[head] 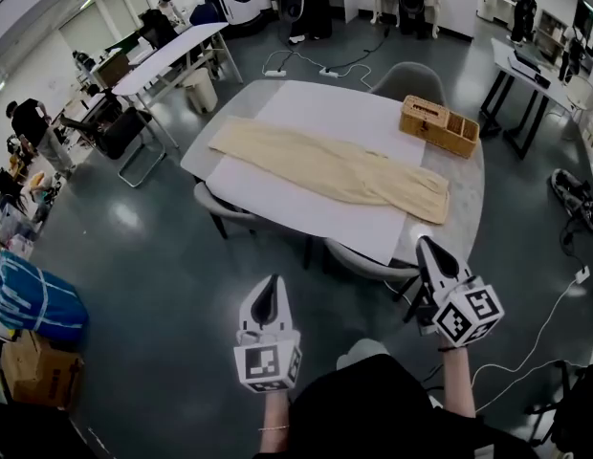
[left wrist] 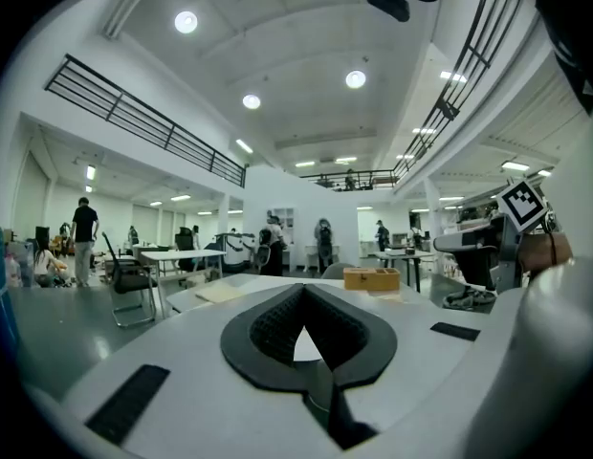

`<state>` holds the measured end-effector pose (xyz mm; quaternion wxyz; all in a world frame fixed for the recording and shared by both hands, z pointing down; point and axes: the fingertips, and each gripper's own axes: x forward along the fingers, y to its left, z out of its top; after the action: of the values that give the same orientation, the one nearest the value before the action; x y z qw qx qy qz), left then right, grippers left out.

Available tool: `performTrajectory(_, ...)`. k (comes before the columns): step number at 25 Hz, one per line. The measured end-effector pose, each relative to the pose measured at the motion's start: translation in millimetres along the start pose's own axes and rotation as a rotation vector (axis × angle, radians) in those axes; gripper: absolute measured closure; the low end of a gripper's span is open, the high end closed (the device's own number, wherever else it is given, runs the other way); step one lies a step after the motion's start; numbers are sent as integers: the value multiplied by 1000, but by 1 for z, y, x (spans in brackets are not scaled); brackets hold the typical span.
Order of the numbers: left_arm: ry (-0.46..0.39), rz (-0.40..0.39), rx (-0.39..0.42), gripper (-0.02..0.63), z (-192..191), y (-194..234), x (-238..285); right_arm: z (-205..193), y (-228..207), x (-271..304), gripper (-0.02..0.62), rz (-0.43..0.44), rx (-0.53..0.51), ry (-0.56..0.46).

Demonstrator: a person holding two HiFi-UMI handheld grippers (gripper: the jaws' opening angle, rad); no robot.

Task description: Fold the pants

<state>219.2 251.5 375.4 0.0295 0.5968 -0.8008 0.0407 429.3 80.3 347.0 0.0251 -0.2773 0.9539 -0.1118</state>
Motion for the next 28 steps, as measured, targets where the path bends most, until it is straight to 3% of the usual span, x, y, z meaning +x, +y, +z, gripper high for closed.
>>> performTrajectory(11,38,-47,-32,598,-13,2,47,-14,-24,38,581,-60,39,40)
performTrajectory(28,73,-162,-8,598,3,9,205,2,-110,139,581,-168,86,25)
